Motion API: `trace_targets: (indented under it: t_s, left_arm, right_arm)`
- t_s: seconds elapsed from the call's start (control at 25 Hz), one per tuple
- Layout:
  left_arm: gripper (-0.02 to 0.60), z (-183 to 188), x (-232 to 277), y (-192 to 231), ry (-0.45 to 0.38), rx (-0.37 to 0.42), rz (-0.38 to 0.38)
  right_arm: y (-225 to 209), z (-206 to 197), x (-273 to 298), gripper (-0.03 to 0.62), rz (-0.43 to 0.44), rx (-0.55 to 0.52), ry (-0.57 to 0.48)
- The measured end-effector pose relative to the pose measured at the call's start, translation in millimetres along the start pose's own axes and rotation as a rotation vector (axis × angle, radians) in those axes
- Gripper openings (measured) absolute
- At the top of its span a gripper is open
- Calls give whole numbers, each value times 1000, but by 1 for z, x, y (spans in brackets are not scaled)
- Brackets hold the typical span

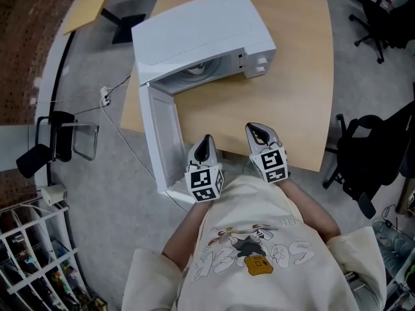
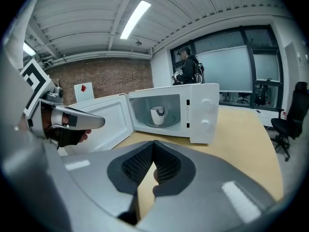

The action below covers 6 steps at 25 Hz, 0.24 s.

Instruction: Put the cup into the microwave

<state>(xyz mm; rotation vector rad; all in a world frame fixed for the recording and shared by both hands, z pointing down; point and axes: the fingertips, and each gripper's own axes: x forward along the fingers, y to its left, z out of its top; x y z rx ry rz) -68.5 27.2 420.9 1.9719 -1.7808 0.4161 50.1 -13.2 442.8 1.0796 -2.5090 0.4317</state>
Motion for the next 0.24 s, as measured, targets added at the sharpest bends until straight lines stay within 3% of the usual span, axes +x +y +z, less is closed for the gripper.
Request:
trace_targets:
  t_s: [0.24]
  left_arm:
    - [6, 4, 0, 2, -5, -5, 4]
  right_arm:
    - [3, 3, -1, 6, 16, -17, -4]
